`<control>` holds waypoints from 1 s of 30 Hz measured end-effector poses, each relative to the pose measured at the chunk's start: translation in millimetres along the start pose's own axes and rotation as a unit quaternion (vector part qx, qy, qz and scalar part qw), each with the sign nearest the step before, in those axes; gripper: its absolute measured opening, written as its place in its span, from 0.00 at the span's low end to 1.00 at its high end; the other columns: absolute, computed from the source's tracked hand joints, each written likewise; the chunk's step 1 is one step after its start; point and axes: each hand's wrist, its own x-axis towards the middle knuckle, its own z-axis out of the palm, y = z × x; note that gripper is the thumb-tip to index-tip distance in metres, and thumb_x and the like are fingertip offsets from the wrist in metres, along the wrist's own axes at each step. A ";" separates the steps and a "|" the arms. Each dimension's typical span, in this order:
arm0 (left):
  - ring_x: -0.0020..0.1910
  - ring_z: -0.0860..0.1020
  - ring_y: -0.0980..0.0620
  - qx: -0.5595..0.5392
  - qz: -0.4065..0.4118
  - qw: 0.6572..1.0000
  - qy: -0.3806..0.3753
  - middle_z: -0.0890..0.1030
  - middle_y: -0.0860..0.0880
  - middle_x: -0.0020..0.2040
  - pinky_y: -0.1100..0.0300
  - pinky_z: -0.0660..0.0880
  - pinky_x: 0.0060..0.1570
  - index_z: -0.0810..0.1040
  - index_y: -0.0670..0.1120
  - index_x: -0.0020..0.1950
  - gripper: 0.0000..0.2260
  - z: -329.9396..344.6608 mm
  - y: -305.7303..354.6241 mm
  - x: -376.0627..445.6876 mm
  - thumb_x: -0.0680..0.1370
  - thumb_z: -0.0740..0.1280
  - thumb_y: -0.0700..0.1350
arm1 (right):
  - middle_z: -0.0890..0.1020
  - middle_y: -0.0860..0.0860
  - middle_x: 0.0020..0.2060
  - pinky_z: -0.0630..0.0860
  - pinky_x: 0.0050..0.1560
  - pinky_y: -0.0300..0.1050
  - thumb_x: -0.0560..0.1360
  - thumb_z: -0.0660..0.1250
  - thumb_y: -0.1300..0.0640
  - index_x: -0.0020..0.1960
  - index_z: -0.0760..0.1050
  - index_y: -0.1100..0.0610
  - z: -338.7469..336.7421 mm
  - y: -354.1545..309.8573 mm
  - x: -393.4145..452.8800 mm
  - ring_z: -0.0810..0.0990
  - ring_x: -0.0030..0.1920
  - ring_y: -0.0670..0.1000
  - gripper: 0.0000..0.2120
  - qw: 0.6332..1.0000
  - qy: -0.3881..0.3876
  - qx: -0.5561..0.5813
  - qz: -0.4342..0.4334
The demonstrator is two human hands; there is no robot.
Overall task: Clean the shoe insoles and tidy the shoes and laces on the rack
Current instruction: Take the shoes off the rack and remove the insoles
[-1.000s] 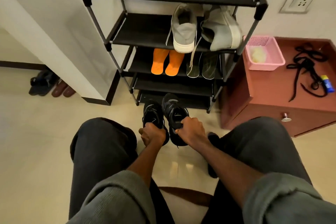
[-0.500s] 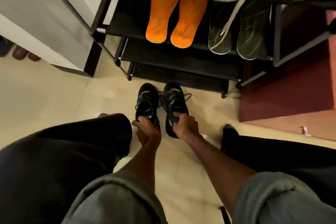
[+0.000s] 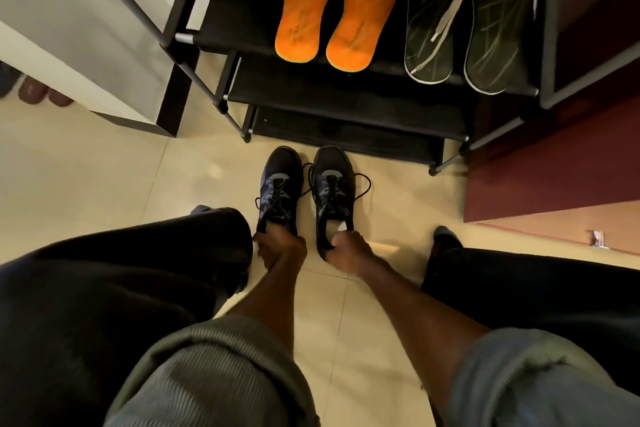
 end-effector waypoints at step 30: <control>0.69 0.69 0.35 0.133 0.602 0.740 0.267 0.65 0.35 0.72 0.39 0.75 0.59 0.52 0.59 0.80 0.36 -273.7 203.3 -309.9 0.79 0.69 0.59 | 0.59 0.64 0.75 0.75 0.62 0.60 0.70 0.78 0.55 0.76 0.64 0.50 -306.1 -48.1 -320.5 0.66 0.72 0.65 0.39 0.744 0.547 -0.364 -0.119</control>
